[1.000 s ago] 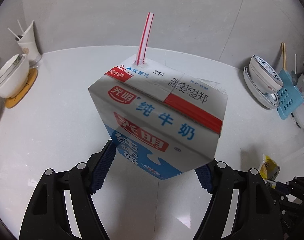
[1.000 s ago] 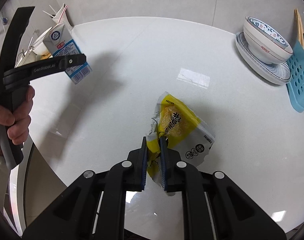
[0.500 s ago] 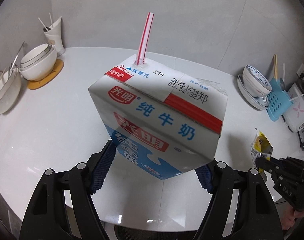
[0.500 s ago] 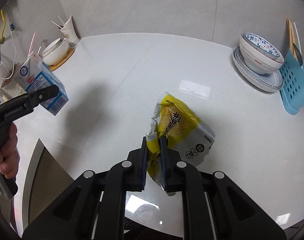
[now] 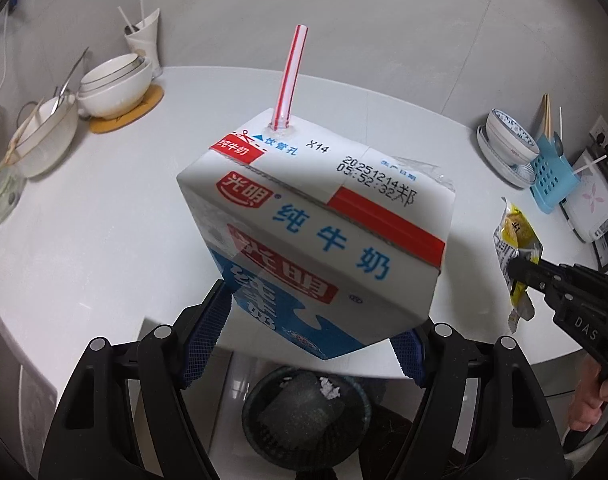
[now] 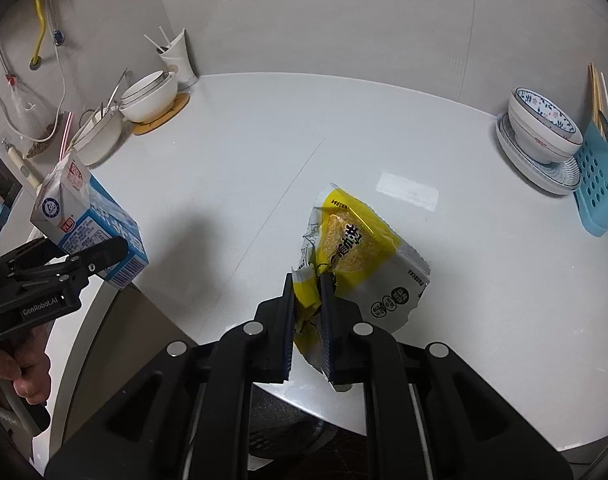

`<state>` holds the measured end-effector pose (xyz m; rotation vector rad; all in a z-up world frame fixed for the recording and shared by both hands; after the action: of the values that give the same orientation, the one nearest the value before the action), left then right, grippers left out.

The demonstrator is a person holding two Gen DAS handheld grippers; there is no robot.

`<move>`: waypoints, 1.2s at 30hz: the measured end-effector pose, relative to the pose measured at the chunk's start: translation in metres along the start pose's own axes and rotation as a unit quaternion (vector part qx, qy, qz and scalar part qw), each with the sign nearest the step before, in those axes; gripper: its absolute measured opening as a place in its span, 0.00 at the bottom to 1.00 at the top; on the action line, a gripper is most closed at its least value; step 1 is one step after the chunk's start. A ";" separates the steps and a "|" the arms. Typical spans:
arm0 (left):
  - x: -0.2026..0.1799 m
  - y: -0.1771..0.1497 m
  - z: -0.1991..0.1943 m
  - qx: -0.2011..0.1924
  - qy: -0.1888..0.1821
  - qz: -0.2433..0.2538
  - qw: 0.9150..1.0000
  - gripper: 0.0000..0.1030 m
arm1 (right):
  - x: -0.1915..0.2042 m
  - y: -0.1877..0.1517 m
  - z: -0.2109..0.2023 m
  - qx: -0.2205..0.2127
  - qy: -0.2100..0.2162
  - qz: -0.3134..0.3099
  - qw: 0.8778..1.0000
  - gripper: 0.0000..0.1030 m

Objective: Collect trash
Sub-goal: 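Carry the milk carton and yellow wrapper down over the wastebasket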

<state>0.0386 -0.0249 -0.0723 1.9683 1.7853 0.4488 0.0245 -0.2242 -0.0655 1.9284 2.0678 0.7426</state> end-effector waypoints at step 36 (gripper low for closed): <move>0.061 -0.159 0.004 0.043 -0.002 -0.048 0.998 0.70 | 0.081 -0.136 0.044 0.058 0.017 -0.059 0.996 0.11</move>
<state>-0.0877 0.0458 -0.1627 1.9270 1.9167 0.3420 -0.0819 -0.1374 -0.1562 1.8432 2.2684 0.6477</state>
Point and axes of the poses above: each gripper's, at about its wrist camera, not at the fingertips, and z roughly the way its jaws point, x to its left, y to its top, the point moved 2 cm from there along z, roughly the way its jaws point, and after that the axes turned 4 degrees about z, right-handed, at the moved point
